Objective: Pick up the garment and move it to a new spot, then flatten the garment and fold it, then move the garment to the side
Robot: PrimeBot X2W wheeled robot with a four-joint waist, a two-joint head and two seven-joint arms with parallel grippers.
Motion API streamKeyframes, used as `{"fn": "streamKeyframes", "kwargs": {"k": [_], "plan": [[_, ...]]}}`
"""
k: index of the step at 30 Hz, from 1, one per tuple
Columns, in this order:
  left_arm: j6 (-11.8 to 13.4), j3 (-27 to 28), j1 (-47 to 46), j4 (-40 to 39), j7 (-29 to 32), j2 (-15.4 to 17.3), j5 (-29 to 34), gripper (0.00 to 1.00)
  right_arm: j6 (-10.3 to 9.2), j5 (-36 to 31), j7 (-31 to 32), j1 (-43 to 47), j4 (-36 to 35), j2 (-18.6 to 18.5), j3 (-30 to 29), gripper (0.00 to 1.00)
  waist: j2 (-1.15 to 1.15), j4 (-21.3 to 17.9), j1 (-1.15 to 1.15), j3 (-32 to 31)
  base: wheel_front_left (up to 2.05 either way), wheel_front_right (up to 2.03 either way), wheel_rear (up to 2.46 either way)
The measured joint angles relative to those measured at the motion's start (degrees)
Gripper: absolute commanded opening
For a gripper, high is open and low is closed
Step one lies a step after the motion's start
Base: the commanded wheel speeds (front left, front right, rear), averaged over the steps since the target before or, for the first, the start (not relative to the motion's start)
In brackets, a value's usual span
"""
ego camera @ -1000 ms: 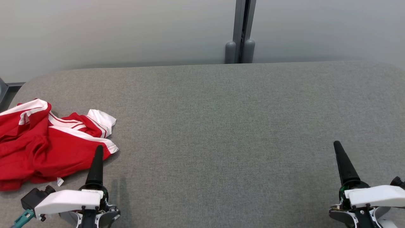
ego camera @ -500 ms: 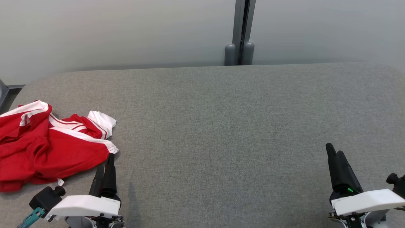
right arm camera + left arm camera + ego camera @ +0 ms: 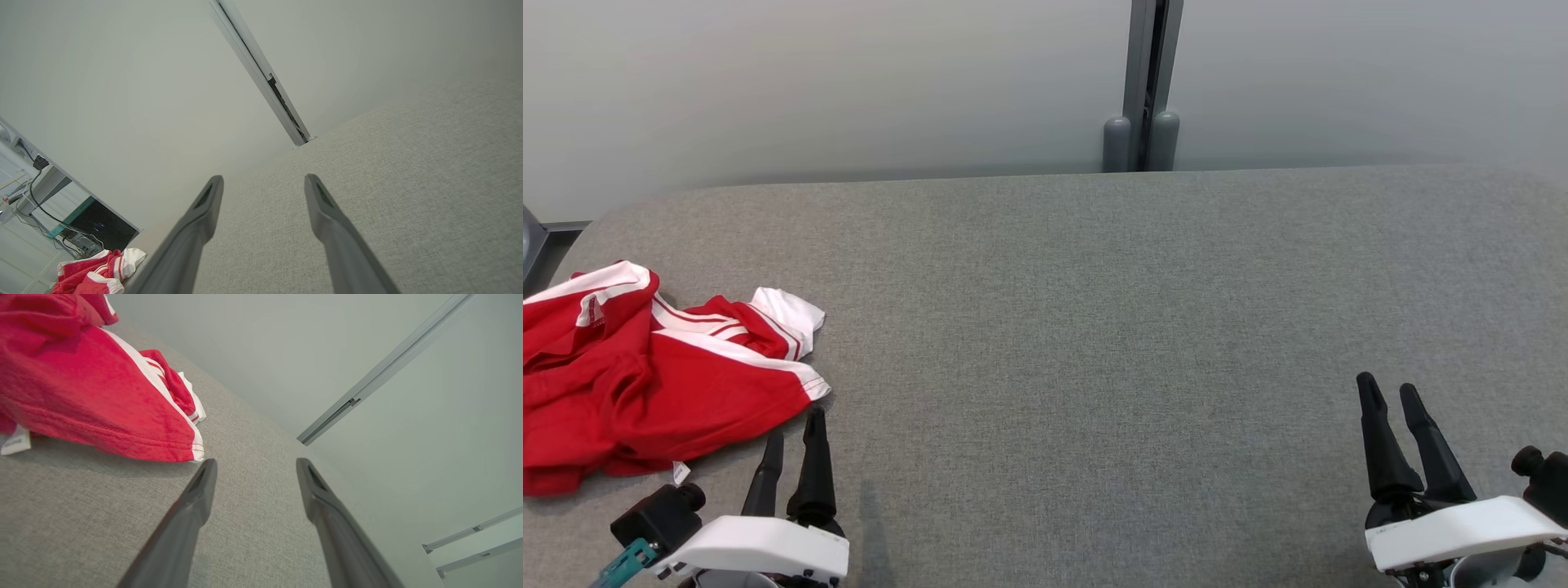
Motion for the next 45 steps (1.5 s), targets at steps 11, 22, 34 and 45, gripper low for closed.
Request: {"fn": "streamKeyframes", "kwargs": {"k": [11, 22, 34, 45], "plan": [[0.25, -0.59, 1.05, -0.01, -1.76, 0.05, 8.75, 1.0, 0.0, -10.66, 0.0, 0.94, -0.12, 1.57, -2.22, 1.0, 0.0, 0.23, 0.0, -0.24, 0.0, 0.0, 0.0], [0.62, -0.98, 2.27, 0.73, -3.6, 0.12, 17.4, 1.0, 0.0, -21.39, -0.01, 1.98, 0.04, 3.23, -4.99, 1.0, 0.0, 0.38, 0.0, -0.72, 0.0, 0.0, 0.0], [0.97, 0.4, 3.26, 1.13, -5.21, 0.16, 25.28, 1.0, 0.01, -30.6, -0.03, 3.13, 0.54, 4.88, -7.73, 1.0, 0.0, 0.53, 0.0, -1.09, 0.0, 0.0, 0.0], [1.01, 1.32, 4.28, 1.54, -6.6, 0.2, 30.74, 1.0, 0.01, -37.33, -0.04, 4.32, 1.0, 6.44, -9.55, 1.0, 0.0, 0.46, 0.0, -1.3, 0.0, 0.0, 0.0]]}}
